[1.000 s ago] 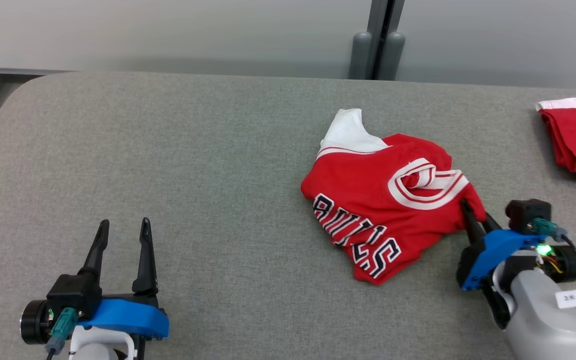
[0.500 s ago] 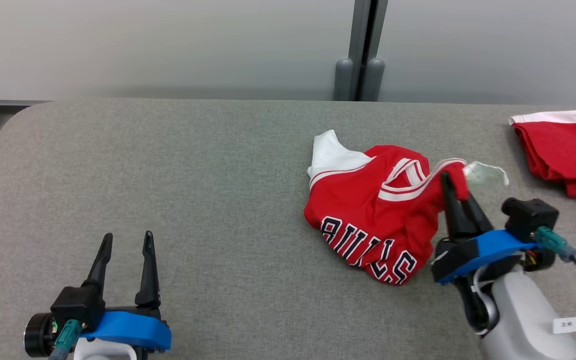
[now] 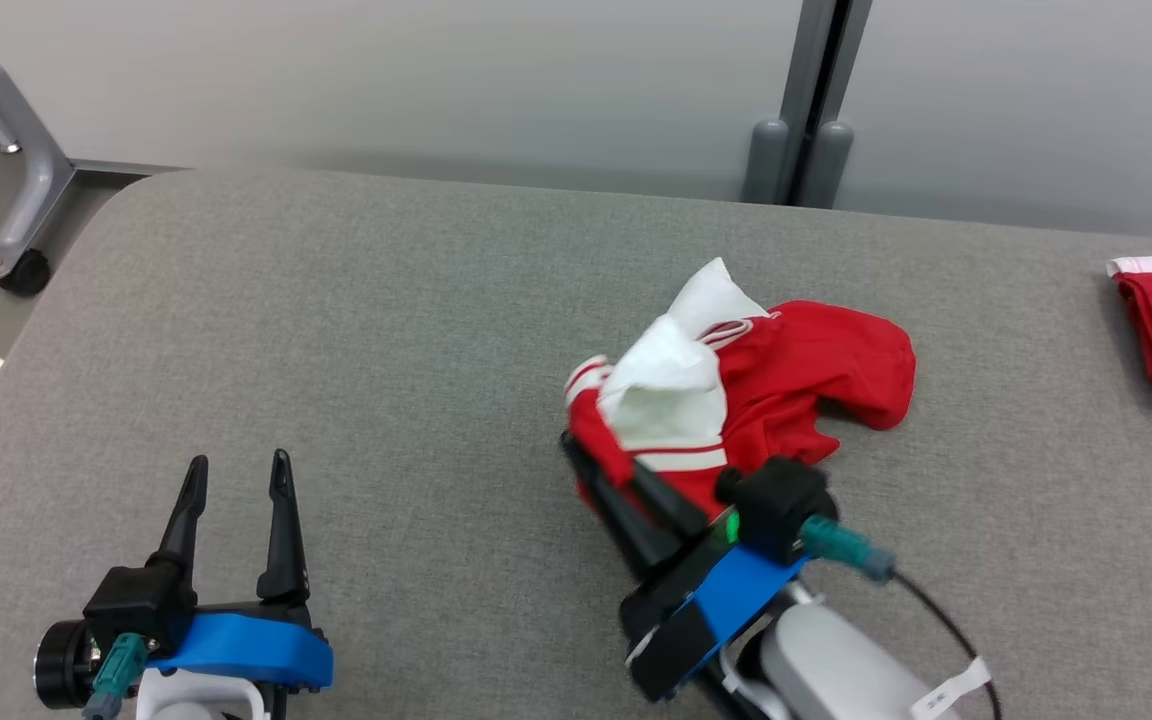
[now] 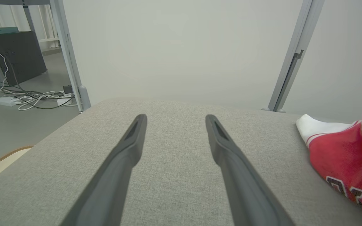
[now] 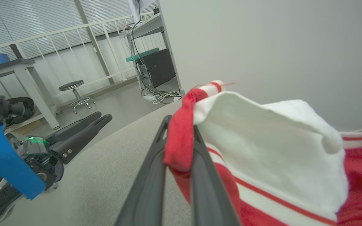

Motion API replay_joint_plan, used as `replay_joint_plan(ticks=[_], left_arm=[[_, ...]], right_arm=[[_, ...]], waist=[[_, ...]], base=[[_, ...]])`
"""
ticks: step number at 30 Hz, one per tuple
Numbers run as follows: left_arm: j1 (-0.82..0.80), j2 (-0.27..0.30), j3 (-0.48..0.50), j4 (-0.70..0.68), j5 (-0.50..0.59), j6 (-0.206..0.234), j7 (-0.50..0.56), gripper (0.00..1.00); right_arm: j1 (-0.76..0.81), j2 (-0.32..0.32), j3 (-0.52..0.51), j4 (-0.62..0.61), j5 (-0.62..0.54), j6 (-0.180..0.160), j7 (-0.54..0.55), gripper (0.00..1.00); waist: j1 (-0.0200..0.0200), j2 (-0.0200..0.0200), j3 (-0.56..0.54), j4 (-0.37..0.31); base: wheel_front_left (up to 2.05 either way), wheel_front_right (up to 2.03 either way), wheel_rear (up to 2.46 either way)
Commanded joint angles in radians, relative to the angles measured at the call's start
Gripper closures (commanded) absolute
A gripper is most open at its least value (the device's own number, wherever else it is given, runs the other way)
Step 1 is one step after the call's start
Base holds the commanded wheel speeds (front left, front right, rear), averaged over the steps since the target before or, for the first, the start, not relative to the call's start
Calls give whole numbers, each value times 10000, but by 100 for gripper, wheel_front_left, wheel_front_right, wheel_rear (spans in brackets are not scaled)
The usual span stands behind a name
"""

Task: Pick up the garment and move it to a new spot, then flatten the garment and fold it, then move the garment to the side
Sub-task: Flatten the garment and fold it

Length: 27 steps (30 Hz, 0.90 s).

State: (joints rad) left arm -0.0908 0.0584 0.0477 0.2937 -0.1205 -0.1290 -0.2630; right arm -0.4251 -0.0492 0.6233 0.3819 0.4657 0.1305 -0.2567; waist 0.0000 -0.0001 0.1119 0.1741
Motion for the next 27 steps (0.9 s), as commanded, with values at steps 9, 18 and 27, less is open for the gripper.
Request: replay_joint_plan(ticks=[9, 18, 27], left_arm=[[-358, -43, -32, 105, -117, -23, -23, 0], [-310, -73, 107, 159, -161, -6, -23, 0], [-20, -68, 334, -9, -51, 28, -23, 0]], right_arm=[[-294, -27, 4367, 1033, 598, 5, -80, 100], [-596, -29, 5132, 1446, 765, 4, -91, 0], [10, -57, 957, 802, -1012, 5, -93, 0]], waist=[[0, 1, 334, 469], [0, 1, 236, 168], [0, 1, 70, -504]], base=[[0, 0, 0], [0, 0, 0], [0, 0, 0]])
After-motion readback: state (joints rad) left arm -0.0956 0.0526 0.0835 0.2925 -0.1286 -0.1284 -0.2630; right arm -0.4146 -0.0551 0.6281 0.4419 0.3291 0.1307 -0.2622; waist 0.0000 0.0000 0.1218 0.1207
